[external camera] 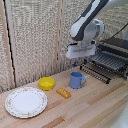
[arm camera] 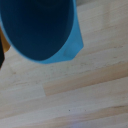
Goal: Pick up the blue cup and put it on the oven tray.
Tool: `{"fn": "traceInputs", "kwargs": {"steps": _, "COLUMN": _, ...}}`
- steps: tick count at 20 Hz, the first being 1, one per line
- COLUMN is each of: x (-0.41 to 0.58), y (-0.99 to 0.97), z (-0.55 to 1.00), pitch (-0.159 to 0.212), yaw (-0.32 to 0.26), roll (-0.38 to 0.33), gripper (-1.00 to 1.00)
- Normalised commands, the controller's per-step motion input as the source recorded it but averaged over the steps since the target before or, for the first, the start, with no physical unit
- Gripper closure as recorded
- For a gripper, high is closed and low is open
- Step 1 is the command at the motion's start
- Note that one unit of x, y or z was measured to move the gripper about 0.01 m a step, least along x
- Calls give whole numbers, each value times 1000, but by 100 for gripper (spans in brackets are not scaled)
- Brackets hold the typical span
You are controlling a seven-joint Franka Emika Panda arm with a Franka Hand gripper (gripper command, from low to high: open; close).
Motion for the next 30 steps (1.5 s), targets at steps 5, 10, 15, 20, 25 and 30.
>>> {"fn": "traceInputs", "kwargs": {"steps": 5, "x": -1, "y": -97, "z": -337, "pitch": 2, "yaw": -87, "roll": -11, "gripper": -100}}
{"fn": "traceInputs", "kwargs": {"steps": 10, "x": 0, "y": 11, "z": -327, "pitch": 6, "yaw": -24, "roll": -44, "gripper": -100}}
{"fn": "traceInputs", "kwargs": {"steps": 15, "x": 34, "y": 173, "z": -270, "pitch": 9, "yaw": 9, "roll": -100, "gripper": -100}}
{"fn": "traceInputs", "kwargs": {"steps": 20, "x": 63, "y": 94, "z": -210, "pitch": 0, "yaw": 21, "roll": -37, "gripper": 100}}
{"fn": "traceInputs", "kwargs": {"steps": 25, "x": 25, "y": 70, "z": -99, "pitch": -6, "yaw": 23, "roll": -8, "gripper": 100}}
{"fn": "traceInputs", "kwargs": {"steps": 30, "x": 15, "y": 76, "z": -5, "pitch": 0, "yaw": 59, "roll": -3, "gripper": 100}}
